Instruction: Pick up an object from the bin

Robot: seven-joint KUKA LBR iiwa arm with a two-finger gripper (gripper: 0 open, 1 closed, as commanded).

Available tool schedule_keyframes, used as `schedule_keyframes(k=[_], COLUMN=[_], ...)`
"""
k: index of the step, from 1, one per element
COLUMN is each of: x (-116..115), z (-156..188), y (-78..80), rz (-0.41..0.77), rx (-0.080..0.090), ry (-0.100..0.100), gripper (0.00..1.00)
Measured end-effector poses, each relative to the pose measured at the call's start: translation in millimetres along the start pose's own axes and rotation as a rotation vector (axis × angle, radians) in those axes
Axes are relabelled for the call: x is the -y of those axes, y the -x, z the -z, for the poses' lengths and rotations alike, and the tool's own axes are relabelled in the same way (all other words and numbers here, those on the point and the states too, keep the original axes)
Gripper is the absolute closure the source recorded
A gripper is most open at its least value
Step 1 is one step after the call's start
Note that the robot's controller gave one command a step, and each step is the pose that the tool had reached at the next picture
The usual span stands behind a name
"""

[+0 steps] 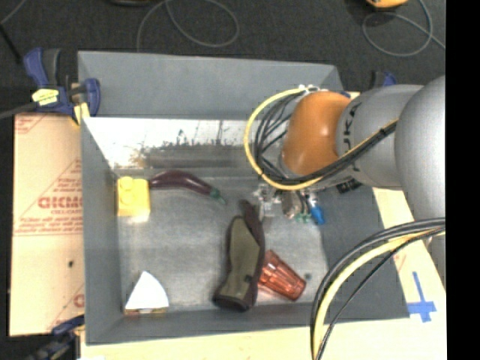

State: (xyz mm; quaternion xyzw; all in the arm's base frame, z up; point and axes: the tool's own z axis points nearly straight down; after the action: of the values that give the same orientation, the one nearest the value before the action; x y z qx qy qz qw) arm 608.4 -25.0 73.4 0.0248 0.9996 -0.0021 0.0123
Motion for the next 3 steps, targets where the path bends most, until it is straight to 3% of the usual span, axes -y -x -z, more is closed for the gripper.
schedule_keyframes(k=[1, 2, 3], x=[-2.3, -18.7, -36.6], z=[0.2, 0.8, 0.4], y=[1.7, -7.4, -1.0], rz=[0.001, 0.015, 0.033], rx=[0.001, 0.008, 0.008], ry=[0.000, -0.002, -0.001], gripper=[1.00, 1.00, 1.00])
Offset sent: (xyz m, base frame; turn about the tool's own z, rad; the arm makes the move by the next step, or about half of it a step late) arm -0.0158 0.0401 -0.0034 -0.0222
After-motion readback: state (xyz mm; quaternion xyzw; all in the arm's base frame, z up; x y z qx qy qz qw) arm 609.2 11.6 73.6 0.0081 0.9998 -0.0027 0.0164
